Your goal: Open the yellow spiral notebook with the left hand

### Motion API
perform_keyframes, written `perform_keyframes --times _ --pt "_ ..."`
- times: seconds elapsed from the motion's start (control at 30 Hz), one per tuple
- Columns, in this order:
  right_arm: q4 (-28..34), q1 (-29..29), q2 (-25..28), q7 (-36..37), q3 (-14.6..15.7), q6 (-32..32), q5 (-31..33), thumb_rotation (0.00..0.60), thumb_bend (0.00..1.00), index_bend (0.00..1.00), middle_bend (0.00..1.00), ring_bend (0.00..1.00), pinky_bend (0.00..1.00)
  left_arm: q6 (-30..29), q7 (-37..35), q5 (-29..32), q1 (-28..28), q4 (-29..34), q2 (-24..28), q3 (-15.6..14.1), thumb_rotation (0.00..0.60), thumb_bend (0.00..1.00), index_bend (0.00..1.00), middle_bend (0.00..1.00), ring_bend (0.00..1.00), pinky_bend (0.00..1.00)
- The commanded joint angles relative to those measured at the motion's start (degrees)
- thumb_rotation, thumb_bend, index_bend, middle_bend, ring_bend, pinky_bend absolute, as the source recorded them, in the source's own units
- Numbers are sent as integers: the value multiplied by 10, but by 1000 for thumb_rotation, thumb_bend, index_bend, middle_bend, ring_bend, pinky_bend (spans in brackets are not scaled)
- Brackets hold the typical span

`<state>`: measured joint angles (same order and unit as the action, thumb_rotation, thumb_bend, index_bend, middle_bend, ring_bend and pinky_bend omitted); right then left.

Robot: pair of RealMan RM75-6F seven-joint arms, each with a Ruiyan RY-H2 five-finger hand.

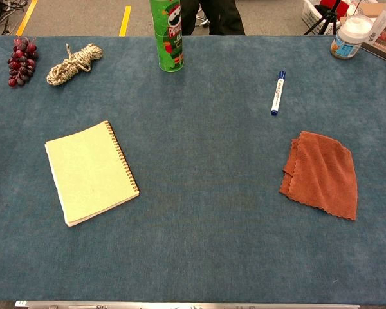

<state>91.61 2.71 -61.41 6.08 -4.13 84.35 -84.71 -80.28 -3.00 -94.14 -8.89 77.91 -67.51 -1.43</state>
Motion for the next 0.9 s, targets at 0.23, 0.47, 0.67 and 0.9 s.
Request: perform_keyframes --times 0.23,0.47,0.67,0.9 --pt "9 0 7 6 3 3 -8 600 334 253 257 213 288 -5 -108 -108 -60 -169 -67 -43 600 349 127 55 0 0" --pt "15 0 7 3 6 5 -15 600 334 253 257 212 288 -10 -127 -157 -91 -255 -118 -71 600 265 155 43 0 0" --pt "13 -3 5 4 9 5 -13 600 334 253 257 213 288 -27 -145 -176 -102 -313 -165 -90 600 265 155 38 0 0" --pt "12 -5 5 6 9 8 -13 600 334 253 257 213 288 -44 -147 -191 -115 -358 -200 -104 600 266 155 38 0 0"
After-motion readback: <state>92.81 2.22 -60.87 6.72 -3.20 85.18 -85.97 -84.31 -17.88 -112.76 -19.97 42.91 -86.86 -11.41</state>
